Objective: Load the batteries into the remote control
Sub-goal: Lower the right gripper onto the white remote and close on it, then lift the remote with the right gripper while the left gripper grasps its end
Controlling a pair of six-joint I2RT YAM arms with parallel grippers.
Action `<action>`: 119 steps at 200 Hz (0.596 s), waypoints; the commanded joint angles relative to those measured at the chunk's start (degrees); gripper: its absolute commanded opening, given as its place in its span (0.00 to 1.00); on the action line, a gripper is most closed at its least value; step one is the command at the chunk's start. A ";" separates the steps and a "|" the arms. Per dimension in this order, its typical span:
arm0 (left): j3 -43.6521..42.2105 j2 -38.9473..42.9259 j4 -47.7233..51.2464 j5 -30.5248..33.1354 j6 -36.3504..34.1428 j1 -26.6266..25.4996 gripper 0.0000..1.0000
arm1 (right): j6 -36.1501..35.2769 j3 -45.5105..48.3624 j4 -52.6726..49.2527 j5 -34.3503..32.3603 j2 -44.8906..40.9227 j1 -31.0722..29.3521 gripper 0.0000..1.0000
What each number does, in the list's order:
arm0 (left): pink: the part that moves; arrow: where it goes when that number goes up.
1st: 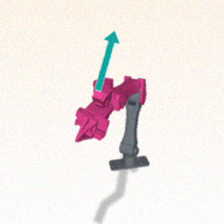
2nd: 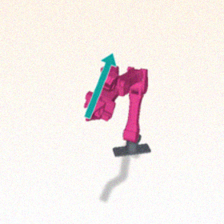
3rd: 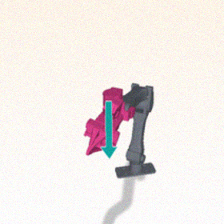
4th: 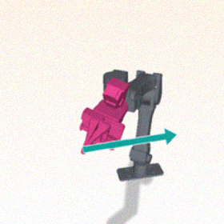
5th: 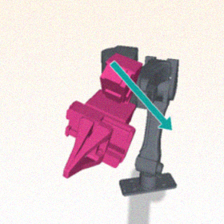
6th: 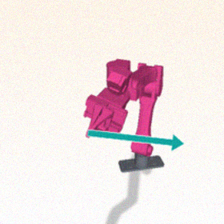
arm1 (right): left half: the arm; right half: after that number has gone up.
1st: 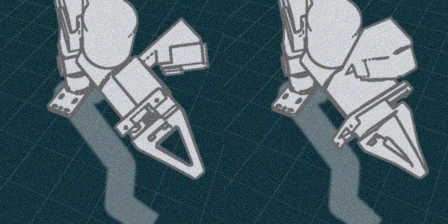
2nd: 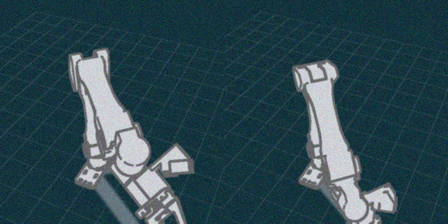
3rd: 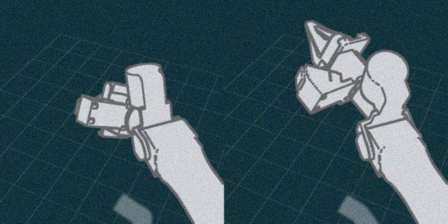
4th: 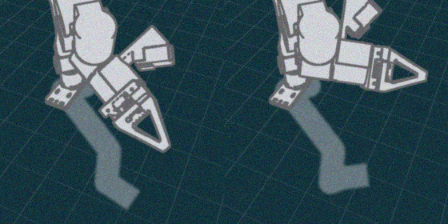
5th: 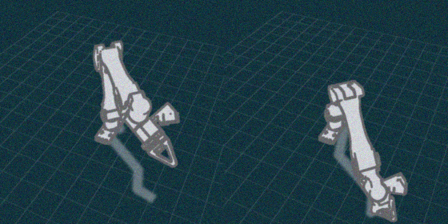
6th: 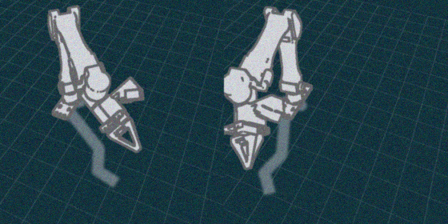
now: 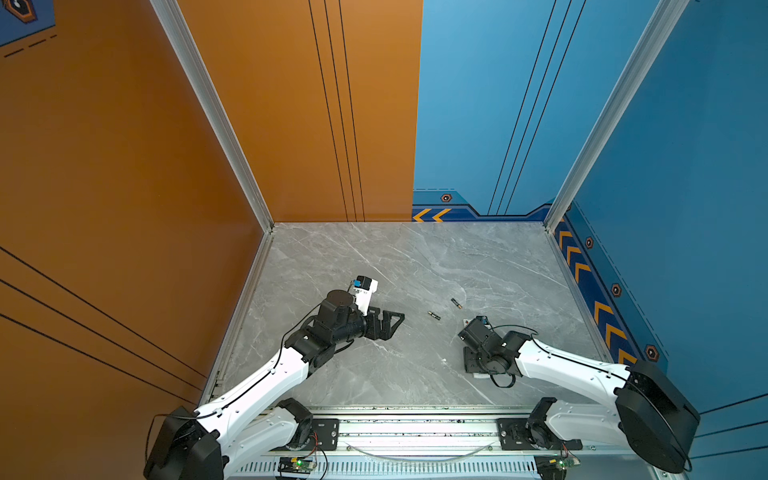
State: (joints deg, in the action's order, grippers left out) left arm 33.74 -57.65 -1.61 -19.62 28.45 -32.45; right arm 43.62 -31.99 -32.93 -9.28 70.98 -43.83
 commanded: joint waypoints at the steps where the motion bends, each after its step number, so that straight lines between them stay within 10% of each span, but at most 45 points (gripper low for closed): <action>1: -0.72 0.51 -0.28 -1.09 0.55 0.63 0.98 | 1.39 1.31 0.23 -2.20 -1.79 -0.33 0.57; 119: -1.30 4.32 0.64 -1.73 1.96 0.44 0.98 | -0.56 3.89 3.39 -2.25 -16.12 -2.00 0.36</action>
State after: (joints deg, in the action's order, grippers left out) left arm 33.69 -55.31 -1.52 -19.86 30.09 -32.25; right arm 44.34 -28.60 -31.27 -10.33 59.16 -45.15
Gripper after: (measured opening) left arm 0.979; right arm 0.469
